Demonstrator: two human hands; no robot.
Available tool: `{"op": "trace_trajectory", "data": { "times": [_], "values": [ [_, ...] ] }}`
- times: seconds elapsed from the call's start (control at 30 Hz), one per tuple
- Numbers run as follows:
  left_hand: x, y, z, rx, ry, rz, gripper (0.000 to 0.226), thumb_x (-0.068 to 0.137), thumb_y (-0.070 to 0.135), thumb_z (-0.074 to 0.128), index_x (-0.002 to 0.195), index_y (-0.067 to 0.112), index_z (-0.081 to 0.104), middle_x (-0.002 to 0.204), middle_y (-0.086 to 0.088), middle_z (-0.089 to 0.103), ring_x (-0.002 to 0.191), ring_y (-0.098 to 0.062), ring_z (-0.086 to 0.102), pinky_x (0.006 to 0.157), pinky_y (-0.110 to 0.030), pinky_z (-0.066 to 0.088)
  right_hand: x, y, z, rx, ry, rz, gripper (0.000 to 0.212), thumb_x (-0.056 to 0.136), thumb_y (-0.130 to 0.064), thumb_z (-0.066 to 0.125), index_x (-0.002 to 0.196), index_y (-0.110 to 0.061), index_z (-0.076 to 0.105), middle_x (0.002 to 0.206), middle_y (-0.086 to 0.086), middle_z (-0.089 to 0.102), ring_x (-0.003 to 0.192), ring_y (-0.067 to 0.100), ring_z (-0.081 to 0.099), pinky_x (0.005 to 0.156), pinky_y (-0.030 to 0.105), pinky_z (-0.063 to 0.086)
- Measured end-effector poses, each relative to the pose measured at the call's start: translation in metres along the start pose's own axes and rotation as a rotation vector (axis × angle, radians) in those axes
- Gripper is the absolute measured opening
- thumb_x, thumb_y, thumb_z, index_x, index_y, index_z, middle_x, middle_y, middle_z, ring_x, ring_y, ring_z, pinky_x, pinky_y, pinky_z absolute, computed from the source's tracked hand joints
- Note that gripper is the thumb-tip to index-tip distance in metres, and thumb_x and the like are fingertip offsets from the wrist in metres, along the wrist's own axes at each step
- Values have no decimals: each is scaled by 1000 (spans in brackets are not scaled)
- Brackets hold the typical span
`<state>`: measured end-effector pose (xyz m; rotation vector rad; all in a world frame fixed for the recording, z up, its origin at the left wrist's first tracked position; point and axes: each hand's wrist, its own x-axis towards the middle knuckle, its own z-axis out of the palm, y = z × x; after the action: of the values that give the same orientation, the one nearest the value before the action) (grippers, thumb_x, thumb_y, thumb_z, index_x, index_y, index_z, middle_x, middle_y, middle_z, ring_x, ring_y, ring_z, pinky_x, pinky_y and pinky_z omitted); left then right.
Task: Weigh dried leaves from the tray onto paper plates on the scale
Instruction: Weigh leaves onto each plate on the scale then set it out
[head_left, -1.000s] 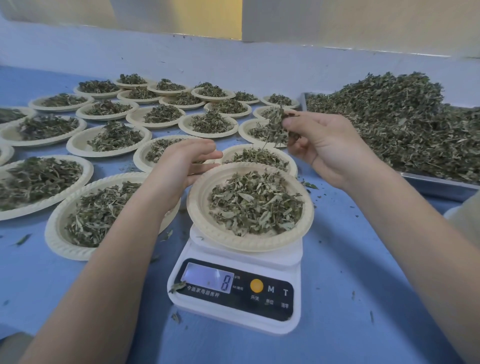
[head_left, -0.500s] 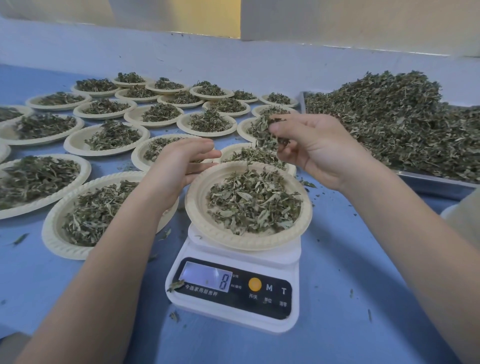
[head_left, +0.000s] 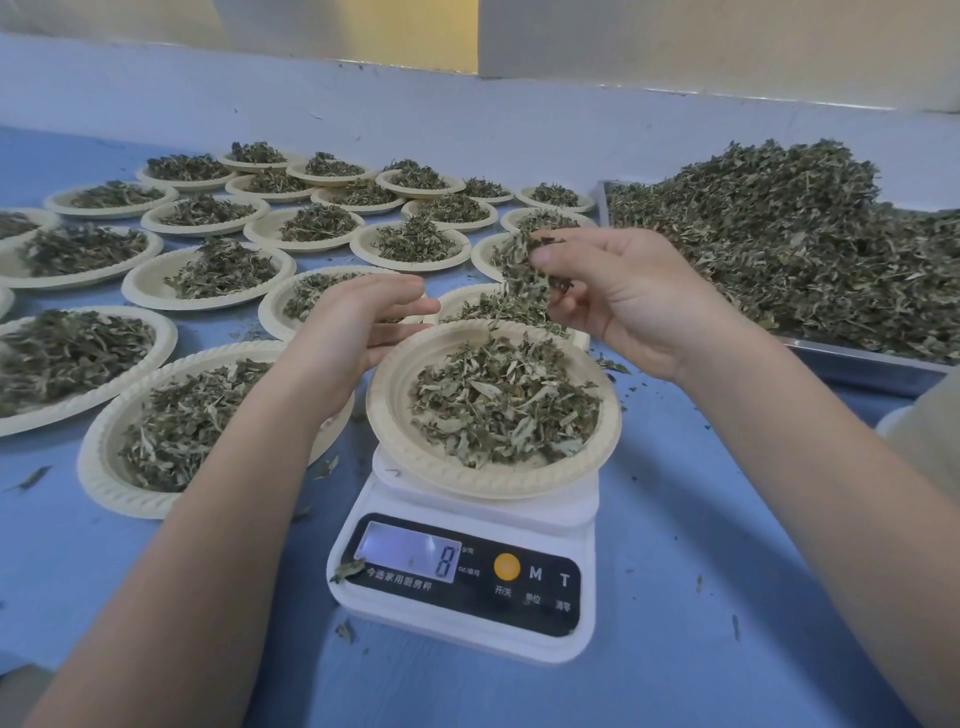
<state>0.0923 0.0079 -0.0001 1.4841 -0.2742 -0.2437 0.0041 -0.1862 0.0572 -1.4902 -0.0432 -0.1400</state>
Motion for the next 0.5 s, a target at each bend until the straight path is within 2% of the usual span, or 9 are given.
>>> {"op": "trace_trajectory", "data": {
  "times": [0.1, 0.33, 0.5],
  "values": [
    [0, 0, 0, 0, 0, -1, 22, 87, 25, 60, 107, 16, 64, 97, -1, 74, 69, -7, 68, 72, -29, 49, -1, 0, 1, 3, 2, 9, 6, 85, 1, 63, 80, -2, 66, 69, 5, 58, 46, 4, 52, 46, 12, 45],
    [0, 0, 0, 2, -4, -3, 25, 86, 25, 60, 108, 14, 64, 96, -1, 74, 69, -7, 68, 71, -29, 50, 0, 1, 2, -1, 12, 12, 9, 85, 1, 63, 78, -3, 66, 65, 3, 57, 46, 4, 52, 46, 12, 45],
    [0, -1, -1, -5, -14, 1, 24, 85, 26, 61, 106, 15, 64, 96, -1, 74, 72, -9, 69, 74, -32, 51, 2, 0, -6, 49, 72, -31, 6, 84, -1, 64, 83, -4, 69, 67, 2, 68, 50, 5, 56, 50, 14, 48]
  ]
}}
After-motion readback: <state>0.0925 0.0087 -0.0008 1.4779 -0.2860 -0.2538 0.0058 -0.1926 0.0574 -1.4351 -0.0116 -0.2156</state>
